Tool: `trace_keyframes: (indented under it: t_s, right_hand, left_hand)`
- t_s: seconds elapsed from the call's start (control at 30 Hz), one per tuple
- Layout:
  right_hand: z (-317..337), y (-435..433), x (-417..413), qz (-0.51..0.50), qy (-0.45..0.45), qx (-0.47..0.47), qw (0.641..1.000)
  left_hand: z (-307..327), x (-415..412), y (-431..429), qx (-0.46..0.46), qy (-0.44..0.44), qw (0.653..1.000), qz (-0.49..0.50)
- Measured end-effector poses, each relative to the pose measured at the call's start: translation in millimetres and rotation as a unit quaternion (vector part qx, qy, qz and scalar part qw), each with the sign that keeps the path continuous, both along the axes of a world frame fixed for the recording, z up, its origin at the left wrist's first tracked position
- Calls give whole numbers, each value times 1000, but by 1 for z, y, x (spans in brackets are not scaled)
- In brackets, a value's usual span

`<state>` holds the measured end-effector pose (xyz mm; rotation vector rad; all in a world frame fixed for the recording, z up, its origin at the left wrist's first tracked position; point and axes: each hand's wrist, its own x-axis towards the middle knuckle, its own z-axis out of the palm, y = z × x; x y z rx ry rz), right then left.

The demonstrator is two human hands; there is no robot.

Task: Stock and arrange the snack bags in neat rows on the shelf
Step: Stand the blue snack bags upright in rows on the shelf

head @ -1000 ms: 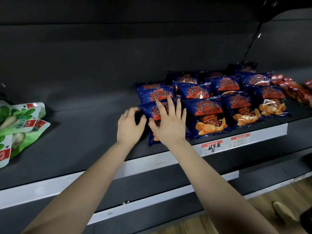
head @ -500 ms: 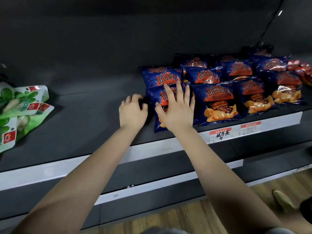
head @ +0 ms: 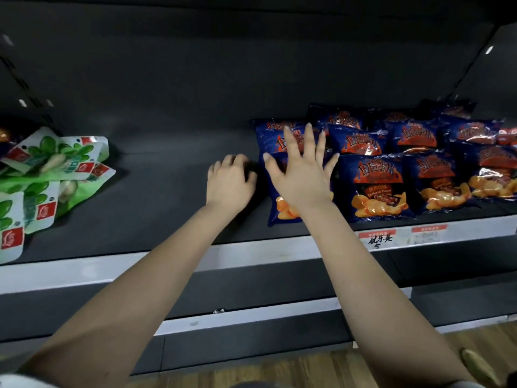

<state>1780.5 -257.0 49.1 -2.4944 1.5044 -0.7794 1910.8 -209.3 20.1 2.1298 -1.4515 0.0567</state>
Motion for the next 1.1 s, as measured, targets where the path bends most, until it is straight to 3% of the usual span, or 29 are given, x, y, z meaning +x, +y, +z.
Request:
trace_keyframes:
  t_s: [0.17, 0.5, 0.87, 1.1]
  right_hand:
    - [5, 23, 51, 95, -28, -4, 995]
    - [-10, 102, 176, 298, 68, 80, 949]
    - [-16, 182, 259, 437, 80, 49, 895]
    - [-9, 216, 298, 476, 20, -10, 879]
  left_hand:
    - [-3, 25, 36, 16, -40, 998, 51]
    - [-4, 130, 159, 12, -6, 969, 246]
    - [-11, 170, 260, -24, 12, 921, 388]
    - [-11, 193, 300, -126, 21, 890, 437]
